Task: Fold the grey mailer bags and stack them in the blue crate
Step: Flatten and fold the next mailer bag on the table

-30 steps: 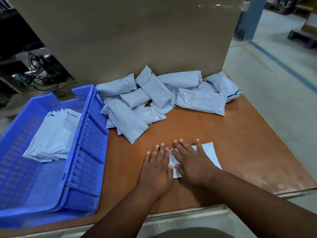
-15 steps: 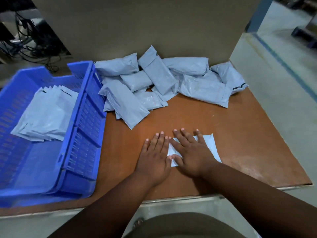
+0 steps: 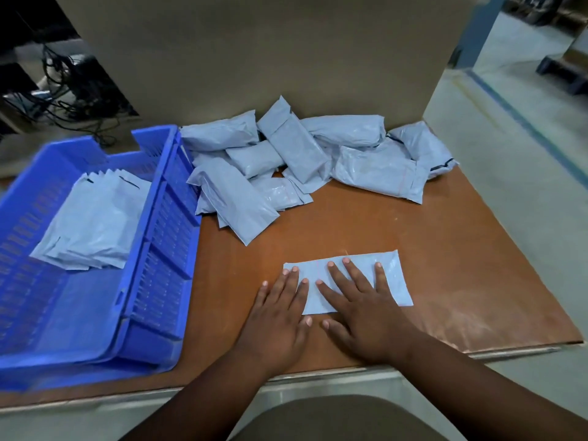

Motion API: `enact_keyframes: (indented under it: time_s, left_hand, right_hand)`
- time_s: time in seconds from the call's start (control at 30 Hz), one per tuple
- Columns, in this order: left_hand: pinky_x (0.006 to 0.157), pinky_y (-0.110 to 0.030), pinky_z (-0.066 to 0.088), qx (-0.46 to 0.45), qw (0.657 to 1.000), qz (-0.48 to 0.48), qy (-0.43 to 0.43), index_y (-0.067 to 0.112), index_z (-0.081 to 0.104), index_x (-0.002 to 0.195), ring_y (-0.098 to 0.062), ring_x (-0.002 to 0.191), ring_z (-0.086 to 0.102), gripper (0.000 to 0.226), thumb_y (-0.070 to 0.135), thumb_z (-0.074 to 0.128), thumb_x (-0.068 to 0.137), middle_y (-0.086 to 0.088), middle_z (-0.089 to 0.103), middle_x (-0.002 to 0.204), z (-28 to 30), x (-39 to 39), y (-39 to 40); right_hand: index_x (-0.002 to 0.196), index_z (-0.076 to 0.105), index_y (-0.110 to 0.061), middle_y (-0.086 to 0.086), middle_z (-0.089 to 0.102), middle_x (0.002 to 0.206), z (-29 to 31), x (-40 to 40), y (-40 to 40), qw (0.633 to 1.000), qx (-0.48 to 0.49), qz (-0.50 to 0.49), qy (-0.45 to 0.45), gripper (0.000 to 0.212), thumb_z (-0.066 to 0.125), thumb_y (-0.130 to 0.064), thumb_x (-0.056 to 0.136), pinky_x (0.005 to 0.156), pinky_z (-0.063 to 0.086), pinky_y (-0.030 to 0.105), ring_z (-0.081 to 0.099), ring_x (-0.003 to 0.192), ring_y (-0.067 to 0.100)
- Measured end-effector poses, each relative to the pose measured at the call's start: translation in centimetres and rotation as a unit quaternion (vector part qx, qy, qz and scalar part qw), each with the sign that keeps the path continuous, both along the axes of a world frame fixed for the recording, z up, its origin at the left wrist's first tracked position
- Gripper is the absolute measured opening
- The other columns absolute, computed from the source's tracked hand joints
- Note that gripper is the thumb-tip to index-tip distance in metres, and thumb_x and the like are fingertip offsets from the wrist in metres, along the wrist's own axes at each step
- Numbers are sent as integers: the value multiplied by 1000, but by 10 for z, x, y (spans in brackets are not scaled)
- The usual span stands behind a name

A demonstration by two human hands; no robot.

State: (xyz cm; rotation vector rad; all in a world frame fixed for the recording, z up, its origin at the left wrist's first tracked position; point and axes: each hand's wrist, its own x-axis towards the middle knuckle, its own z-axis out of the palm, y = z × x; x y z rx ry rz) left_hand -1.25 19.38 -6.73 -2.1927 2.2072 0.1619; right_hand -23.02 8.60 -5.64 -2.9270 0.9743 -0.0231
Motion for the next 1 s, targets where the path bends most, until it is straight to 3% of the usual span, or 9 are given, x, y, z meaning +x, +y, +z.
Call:
enact_keyframes:
  time_s: [0.27,0.5,0.73,1.0]
  left_hand:
    - [129,-57,11,2,1000,1,-4,26,12,170,-23,164,-4,70,52,27,107,-4,-2,178,-1,-1,2]
    - [128,-58,14,8,1000,3,2,27,14,170,-23,164,-3,68,51,25,108,-3,-3,178,-2,-1,2]
    - [129,-59,12,6,1000,9,14,32,6,170,-21,163,-12,74,62,-5,104,1,-13,177,6,-7,-2]
    - [131,-54,10,-26,995,-94,23,31,2,170,-18,163,-15,70,58,22,109,2,-15,177,21,-49,-48]
  right_hand:
    - [167,25,-33,3,12,177,-8,2,-1,1000,-6,6,28,73,25,-70,105,120,7,76,1,164,34]
    - [169,15,-36,0,0,178,-3,2,-3,999,24,6,33,77,19,-76,103,122,0,74,-11,163,30]
    - [169,0,-35,-2,-16,177,4,-12,-3,999,29,2,-23,77,22,-74,106,126,-1,70,-17,162,27]
    - [170,7,-33,4,-9,178,5,-69,-27,997,24,-76,3,83,22,-79,102,124,6,70,-10,163,29]
